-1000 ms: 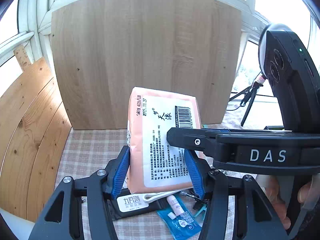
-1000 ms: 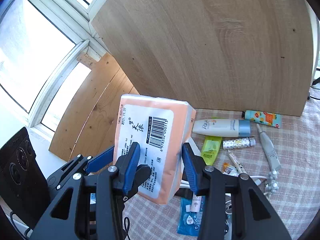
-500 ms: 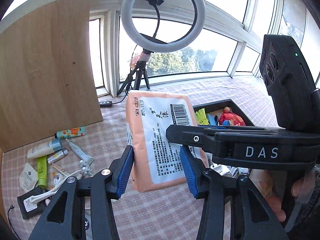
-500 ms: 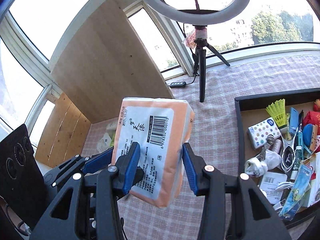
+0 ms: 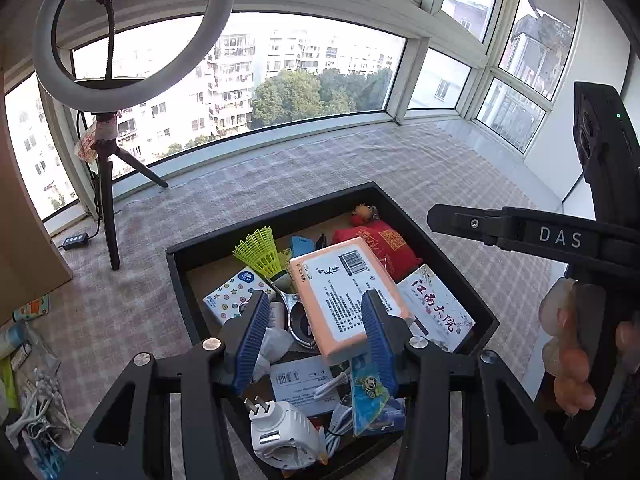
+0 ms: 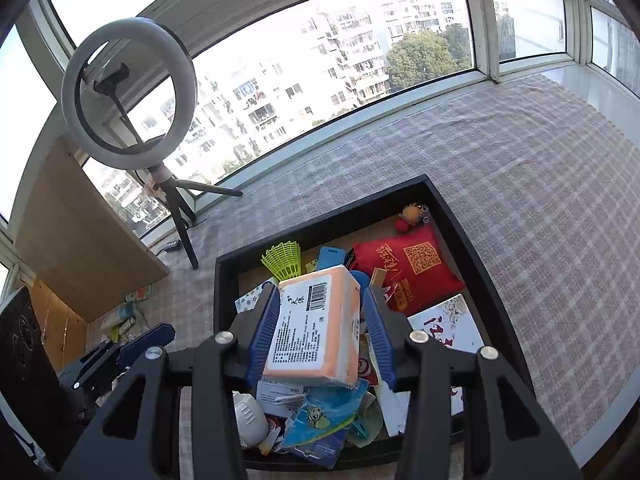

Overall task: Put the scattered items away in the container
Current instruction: 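Carry the box with both grippers into the black tray and open, then move both grippers back over the pile of items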

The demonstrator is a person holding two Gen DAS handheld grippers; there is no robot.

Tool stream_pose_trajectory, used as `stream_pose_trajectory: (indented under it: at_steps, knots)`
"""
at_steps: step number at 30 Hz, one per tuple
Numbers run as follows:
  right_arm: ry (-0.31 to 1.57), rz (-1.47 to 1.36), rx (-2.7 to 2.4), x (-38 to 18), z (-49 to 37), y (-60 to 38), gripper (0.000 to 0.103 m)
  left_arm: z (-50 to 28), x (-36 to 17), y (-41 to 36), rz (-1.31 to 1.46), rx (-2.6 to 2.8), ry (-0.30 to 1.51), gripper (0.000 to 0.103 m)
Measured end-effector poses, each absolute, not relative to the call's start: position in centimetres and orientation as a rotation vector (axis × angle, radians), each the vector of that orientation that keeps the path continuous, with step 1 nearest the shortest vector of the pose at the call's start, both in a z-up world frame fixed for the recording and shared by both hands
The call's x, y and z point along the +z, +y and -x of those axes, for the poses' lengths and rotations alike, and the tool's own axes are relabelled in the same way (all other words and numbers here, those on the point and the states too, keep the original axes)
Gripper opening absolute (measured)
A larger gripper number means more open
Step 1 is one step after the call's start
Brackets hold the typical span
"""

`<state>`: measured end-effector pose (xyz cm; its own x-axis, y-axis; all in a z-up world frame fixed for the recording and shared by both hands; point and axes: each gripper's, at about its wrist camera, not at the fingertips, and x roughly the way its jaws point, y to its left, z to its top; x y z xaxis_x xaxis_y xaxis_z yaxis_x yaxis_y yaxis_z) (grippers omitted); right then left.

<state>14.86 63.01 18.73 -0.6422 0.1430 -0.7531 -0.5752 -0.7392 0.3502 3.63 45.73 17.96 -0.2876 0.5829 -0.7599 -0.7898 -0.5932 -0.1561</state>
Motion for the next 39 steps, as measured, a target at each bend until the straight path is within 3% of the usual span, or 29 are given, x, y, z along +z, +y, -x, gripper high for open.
stream_pose_trajectory:
  at_steps: [12,28,33,39]
  knots:
    - [0.756,1.079,2.546,17.4,-11.7,57.1,0.043,-1.1,16.2,35.2,1.128,2.031,0.209,0.045]
    - [0.602,1.46,2.797,13.3,-1.2,39.3,0.043,5.2,12.3,7.7,1.336,2.315,0.15,0.044]
    - [0.586,1.619,2.829,10.4,2.3,34.3,0.043,6.4,10.6,6.4,1.352,2.295,0.116,0.042]
    - [0.612,1.756,2.835,8.4,5.8,30.6,0.043,7.3,8.8,8.8,1.322,2.232,0.255,0.036]
